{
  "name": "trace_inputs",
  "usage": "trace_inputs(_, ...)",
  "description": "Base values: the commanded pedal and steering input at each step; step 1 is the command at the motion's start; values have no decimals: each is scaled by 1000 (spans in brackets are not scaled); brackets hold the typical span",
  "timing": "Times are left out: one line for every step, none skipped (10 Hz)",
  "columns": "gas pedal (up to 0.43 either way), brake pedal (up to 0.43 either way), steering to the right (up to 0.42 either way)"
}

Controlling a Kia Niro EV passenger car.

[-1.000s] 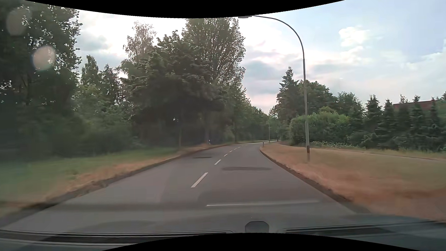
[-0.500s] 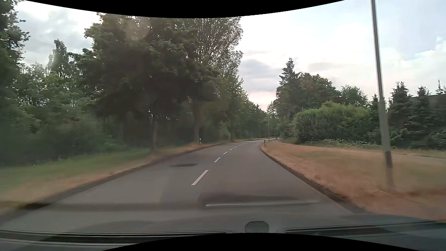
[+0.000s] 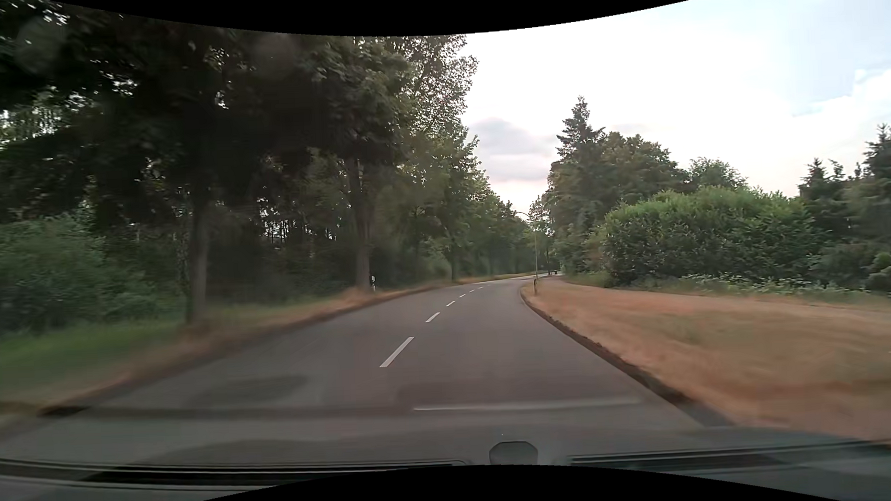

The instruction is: Follow the waypoints while adhering to traffic rules and regulations

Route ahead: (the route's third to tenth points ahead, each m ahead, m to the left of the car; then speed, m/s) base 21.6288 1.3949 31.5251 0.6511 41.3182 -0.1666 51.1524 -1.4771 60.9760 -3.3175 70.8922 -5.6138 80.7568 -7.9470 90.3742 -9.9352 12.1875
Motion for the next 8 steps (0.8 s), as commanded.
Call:
trace_inputs(197,0,3)
trace_inputs(197,0,3)
trace_inputs(197,0,5)
trace_inputs(197,0,8)
trace_inputs(197,0,12)
trace_inputs(197,0,13)
trace_inputs(197,0,14)
trace_inputs(197,0,14)
